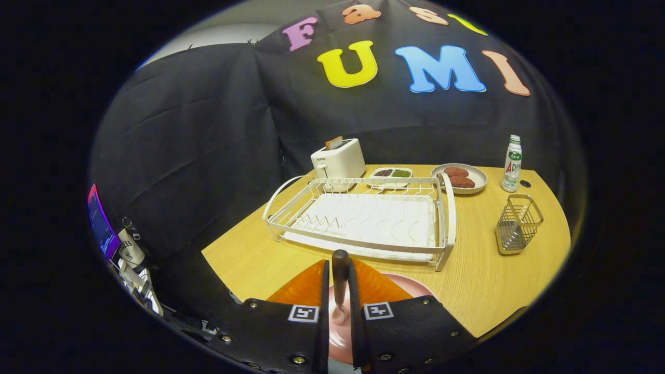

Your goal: Take the plate from the dish rack, then take the spoon from the basket and place it into the plate.

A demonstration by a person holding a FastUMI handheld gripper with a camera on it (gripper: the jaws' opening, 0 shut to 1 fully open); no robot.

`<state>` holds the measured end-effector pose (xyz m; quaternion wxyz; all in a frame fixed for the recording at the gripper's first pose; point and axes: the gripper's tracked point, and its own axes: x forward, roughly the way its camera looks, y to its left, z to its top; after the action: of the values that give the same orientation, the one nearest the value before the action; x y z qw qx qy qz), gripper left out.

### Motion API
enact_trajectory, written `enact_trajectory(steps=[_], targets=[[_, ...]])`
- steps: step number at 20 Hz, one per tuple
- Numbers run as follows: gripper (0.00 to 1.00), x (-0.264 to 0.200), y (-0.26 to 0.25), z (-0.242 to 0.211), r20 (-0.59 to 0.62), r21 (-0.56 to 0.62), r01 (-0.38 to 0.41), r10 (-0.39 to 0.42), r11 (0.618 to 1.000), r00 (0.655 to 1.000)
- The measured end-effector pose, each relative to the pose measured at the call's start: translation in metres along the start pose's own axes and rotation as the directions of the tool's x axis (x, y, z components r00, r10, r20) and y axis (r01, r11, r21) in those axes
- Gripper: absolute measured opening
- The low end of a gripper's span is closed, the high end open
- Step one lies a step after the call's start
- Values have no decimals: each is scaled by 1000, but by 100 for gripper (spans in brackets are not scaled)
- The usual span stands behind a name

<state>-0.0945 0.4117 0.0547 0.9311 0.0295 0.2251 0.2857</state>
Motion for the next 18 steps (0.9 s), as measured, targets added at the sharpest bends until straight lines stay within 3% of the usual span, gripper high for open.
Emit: enact_trajectory(steps=[11,15,18], targets=[[17,-28,-21,39,85,-13,23,-22,1000,996],[17,-45,-46,64,148,-18,76,-73,997,986],[17,-69,-75,102,244,-21,147,-137,989,960]])
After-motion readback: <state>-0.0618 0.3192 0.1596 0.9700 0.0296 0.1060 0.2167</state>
